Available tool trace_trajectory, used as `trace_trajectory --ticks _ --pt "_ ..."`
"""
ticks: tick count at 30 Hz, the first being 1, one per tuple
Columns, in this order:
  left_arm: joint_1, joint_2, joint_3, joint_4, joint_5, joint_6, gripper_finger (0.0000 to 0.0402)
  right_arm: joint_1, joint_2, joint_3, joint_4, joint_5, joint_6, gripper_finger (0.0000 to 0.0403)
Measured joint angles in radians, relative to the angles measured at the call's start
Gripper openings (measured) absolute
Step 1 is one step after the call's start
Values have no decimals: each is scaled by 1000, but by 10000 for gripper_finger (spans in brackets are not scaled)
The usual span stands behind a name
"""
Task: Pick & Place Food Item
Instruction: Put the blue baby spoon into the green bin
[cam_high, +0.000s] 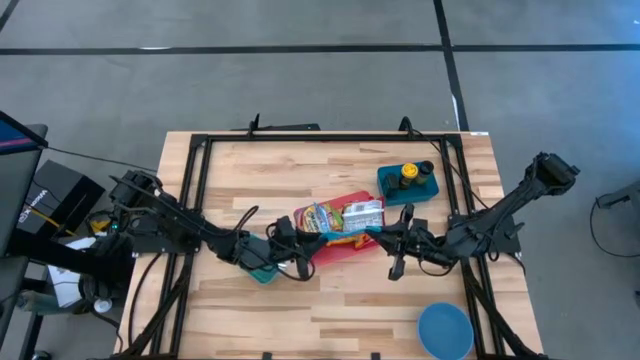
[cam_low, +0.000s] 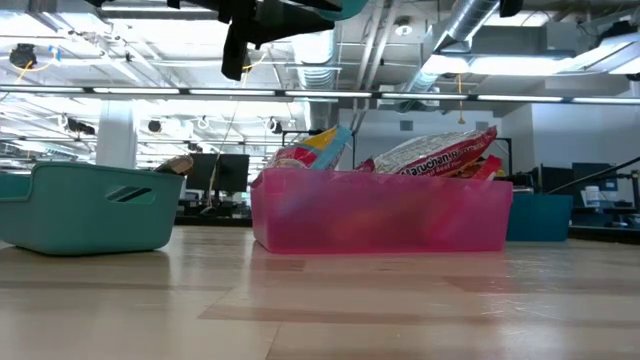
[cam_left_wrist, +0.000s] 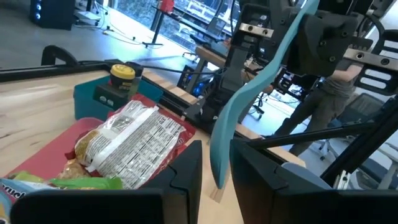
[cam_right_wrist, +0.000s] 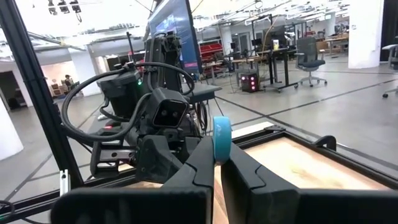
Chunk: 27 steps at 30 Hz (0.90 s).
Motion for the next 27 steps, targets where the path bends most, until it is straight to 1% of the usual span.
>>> trace_trajectory --ticks 3,5,7,10,12,19,27 --pt "0 0 0 4 -1 0 75 0 0 0 0 0 0 4" --pt "0 0 0 4 -3 0 67 0 0 0 1 0 0 4" --pt "0 0 0 4 -13 0 52 -3 0 0 0 0 0 4" --pt "0 0 0 4 -27 0 17 -6 0 0 0 -1 9 4" --pt "0 0 0 3 -33 0 7 -6 0 0 0 -3 11 4" --pt "0 0 0 1 -32 3 4 -6 0 0 -1 -3 11 9" --pt "0 0 0 -1 -30 3 3 -5 0 0 -4 -7 10 38"
